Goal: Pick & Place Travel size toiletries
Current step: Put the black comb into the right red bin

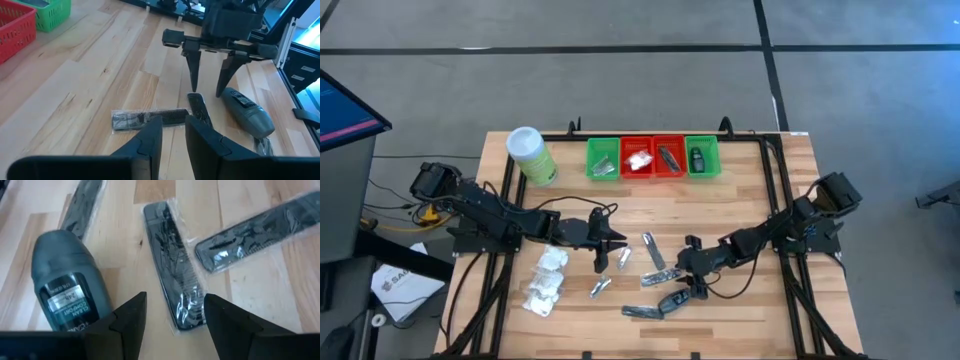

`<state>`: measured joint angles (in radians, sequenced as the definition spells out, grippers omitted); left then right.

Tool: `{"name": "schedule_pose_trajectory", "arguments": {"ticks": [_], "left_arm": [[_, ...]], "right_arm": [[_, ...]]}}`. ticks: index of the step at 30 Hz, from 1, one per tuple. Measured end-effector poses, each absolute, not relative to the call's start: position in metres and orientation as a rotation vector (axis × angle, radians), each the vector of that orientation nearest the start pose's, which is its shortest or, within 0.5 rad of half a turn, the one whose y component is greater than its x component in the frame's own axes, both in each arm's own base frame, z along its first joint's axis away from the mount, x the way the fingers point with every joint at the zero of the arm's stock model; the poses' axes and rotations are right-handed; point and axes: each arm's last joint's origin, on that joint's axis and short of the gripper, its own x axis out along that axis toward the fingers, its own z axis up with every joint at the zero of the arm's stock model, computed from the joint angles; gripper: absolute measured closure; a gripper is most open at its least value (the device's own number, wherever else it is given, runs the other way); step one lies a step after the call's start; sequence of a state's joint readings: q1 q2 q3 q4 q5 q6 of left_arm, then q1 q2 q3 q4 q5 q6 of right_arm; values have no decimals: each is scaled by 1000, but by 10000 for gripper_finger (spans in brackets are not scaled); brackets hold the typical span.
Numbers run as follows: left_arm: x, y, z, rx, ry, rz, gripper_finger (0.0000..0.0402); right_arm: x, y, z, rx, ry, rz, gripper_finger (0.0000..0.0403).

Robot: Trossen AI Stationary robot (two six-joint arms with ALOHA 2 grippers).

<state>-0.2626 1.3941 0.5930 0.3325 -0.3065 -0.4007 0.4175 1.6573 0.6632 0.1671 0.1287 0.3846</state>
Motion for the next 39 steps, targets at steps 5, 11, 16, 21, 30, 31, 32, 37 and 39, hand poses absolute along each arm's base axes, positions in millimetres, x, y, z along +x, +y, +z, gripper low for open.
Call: {"name": "schedule_pose_trajectory", "arguments": {"ticks": [5,11,16,21,30,31,32,37,39], "left_arm": [[265,-62,186,-263,431,132,326],[265,-62,187,-264,427,131,326],[265,-62,187,-263,427,131,326],[266,-62,187,-263,426,130,326],[265,-62,186,-262,431,131,326],[265,-62,186,-262,430,131,326],[265,-62,187,-262,428,130,326],[265,-62,187,-262,429,131,326],[265,-62,187,-262,428,130,326]], "right_arm": [[268,115,123,121,835,121,209],[271,112,119,108,840,111,213],[276,114,104,70,880,108,211],[293,121,92,36,895,109,212],[306,124,86,-4,925,119,243],[306,123,86,-3,926,119,254],[306,123,87,-3,926,119,265],[306,124,88,-2,919,128,327],[307,124,88,5,919,134,352]]}}
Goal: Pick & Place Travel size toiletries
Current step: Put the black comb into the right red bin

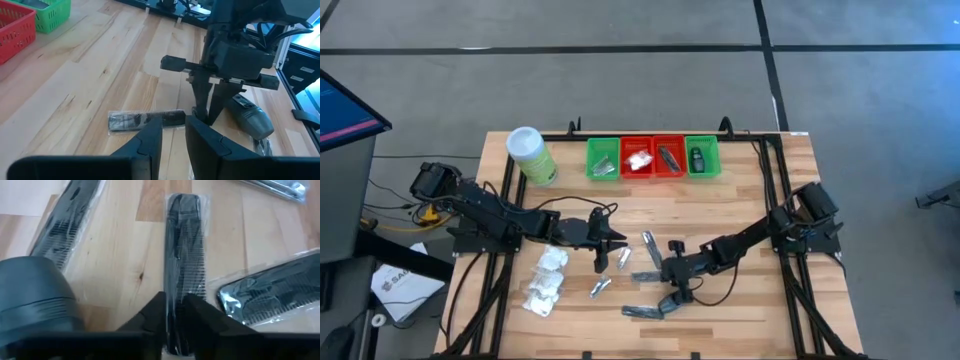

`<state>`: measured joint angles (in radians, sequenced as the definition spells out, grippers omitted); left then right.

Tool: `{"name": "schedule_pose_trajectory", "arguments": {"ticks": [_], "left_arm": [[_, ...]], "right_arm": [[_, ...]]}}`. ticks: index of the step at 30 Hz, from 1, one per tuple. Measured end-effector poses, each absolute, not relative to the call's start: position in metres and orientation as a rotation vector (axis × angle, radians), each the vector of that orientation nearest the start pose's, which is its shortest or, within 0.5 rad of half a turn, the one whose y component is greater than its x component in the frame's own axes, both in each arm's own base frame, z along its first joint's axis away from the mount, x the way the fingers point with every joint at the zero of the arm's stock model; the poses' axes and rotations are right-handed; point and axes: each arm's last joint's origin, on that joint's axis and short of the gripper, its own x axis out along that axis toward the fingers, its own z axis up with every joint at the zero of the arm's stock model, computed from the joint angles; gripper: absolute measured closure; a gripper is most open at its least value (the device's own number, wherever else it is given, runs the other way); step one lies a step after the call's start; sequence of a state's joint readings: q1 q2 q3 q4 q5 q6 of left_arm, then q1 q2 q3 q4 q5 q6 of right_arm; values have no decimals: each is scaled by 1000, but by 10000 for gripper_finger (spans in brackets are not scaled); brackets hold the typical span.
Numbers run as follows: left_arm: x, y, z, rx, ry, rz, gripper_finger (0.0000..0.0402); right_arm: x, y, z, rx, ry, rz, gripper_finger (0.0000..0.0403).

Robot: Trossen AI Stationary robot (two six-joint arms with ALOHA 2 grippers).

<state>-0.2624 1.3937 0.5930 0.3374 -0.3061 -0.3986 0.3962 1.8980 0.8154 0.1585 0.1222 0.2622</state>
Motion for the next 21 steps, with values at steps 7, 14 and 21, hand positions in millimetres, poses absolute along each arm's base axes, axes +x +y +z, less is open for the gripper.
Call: {"name": "schedule_pose_trajectory", "arguments": {"ticks": [7,14,21], "left_arm": [[265,-62,187,-262,428,130,326],[265,-62,187,-261,429,130,326],[265,-62,187,-262,428,130,326]], "right_arm": [[306,124,92,7,917,146,400],[299,122,114,-49,911,159,403],[297,118,135,-72,854,96,403]]}}
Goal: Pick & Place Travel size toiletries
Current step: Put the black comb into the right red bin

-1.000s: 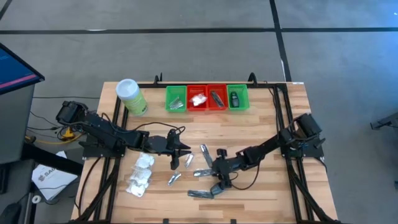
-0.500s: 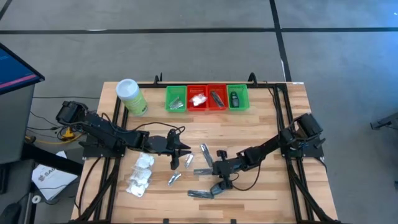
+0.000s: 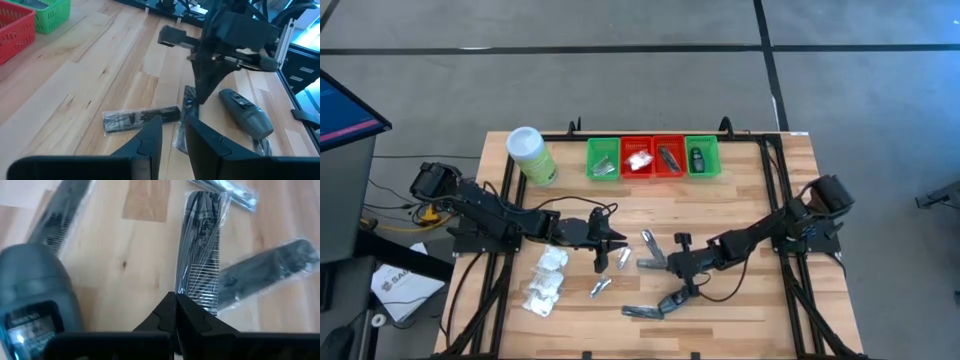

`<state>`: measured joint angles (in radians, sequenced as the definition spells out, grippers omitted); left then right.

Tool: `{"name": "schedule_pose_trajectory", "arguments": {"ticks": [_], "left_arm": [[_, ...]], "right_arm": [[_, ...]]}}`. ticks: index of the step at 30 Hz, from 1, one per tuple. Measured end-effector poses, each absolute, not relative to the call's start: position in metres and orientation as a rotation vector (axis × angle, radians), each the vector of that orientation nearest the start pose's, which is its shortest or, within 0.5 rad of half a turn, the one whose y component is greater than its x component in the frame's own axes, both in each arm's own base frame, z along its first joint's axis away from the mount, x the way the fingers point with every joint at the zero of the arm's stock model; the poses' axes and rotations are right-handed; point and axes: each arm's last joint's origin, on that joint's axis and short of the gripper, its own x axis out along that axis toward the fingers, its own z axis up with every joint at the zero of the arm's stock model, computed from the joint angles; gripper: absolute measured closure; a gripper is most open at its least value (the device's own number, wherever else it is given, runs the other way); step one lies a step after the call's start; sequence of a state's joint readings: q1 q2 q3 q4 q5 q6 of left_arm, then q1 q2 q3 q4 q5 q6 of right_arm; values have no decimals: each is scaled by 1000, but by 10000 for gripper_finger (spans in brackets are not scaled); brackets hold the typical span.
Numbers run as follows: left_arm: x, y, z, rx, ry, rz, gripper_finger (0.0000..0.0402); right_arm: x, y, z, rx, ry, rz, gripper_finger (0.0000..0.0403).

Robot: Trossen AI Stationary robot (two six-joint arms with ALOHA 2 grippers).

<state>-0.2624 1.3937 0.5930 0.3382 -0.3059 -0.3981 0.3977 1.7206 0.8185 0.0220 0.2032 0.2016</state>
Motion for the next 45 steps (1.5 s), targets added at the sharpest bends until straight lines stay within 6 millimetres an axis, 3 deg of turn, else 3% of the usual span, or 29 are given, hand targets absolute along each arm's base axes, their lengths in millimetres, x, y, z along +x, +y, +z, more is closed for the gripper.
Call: {"name": "schedule_pose_trajectory", "arguments": {"ticks": [10,18,28,45], "left_arm": [[265,-62,187,-262,428,130,326],[266,-62,187,-262,426,130,326],[266,-62,187,-263,424,129,326],[266,-62,188,-266,413,127,326]], "right_arm": [[293,114,152,-82,815,49,403],[289,91,169,-29,830,-72,403],[291,42,196,71,742,-268,403],[292,-39,199,208,692,-537,403]]}}
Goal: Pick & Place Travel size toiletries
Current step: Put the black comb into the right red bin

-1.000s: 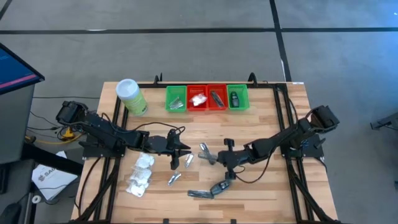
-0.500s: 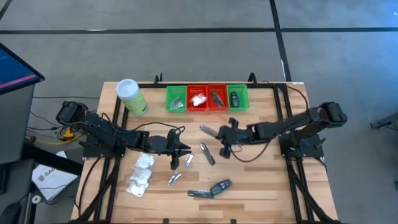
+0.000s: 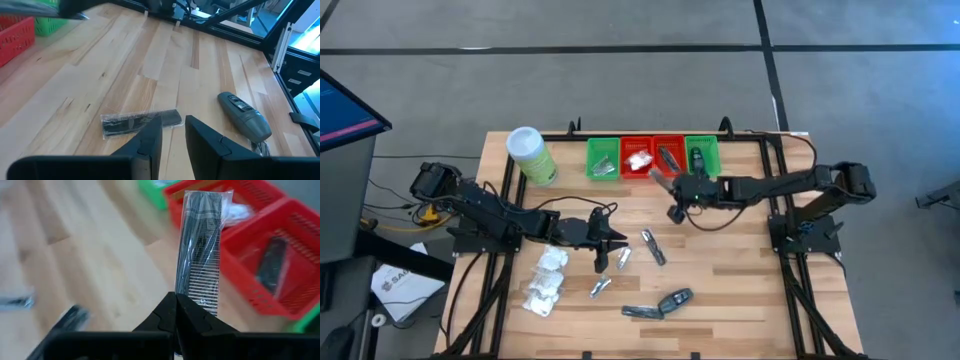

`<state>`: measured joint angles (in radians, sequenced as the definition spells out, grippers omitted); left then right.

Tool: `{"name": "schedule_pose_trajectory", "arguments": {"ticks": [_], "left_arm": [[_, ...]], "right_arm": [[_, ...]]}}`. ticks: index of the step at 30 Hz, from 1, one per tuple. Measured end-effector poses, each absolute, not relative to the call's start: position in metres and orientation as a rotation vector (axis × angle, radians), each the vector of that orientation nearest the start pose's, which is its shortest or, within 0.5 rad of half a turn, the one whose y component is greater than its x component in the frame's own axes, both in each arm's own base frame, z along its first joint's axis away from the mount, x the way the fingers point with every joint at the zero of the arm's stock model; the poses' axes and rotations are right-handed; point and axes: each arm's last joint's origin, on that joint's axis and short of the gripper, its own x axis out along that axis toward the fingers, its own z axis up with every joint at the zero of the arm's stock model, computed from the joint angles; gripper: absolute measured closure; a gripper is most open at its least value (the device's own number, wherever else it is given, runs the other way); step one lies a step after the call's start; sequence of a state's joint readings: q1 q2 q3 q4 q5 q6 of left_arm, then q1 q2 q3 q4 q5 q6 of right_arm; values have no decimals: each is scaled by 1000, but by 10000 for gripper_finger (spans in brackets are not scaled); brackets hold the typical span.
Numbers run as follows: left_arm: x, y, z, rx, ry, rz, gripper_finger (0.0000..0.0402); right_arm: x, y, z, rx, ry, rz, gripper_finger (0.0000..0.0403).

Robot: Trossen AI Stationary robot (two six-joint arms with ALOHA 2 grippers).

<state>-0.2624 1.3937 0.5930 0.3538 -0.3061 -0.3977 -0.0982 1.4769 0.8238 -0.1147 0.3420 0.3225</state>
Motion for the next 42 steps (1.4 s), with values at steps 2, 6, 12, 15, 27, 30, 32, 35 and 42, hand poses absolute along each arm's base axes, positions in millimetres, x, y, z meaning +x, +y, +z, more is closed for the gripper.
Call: {"name": "schedule_pose_trajectory", "arguments": {"ticks": [2,6,12,15,27,30,32,35,42], "left_arm": [[266,-62,188,-267,412,127,326],[266,-63,188,-268,409,126,326],[266,-62,189,-268,407,126,326],[266,-63,189,-254,406,123,326],[267,-63,189,-248,400,120,326],[267,-63,189,-248,400,120,326],[267,-63,189,-248,400,120,326],[267,-63,190,-249,398,120,326],[267,-63,190,-250,394,119,326]], "right_arm": [[292,-47,200,220,679,-565,403],[290,-65,202,249,642,-616,403],[285,-87,203,292,625,-671,403],[283,-97,204,304,607,-700,403],[278,-121,208,342,540,-746,403],[277,-125,209,356,530,-738,403],[278,-128,208,359,517,-738,403],[281,-133,201,367,522,-731,403],[301,-145,182,363,574,-719,403]]}}
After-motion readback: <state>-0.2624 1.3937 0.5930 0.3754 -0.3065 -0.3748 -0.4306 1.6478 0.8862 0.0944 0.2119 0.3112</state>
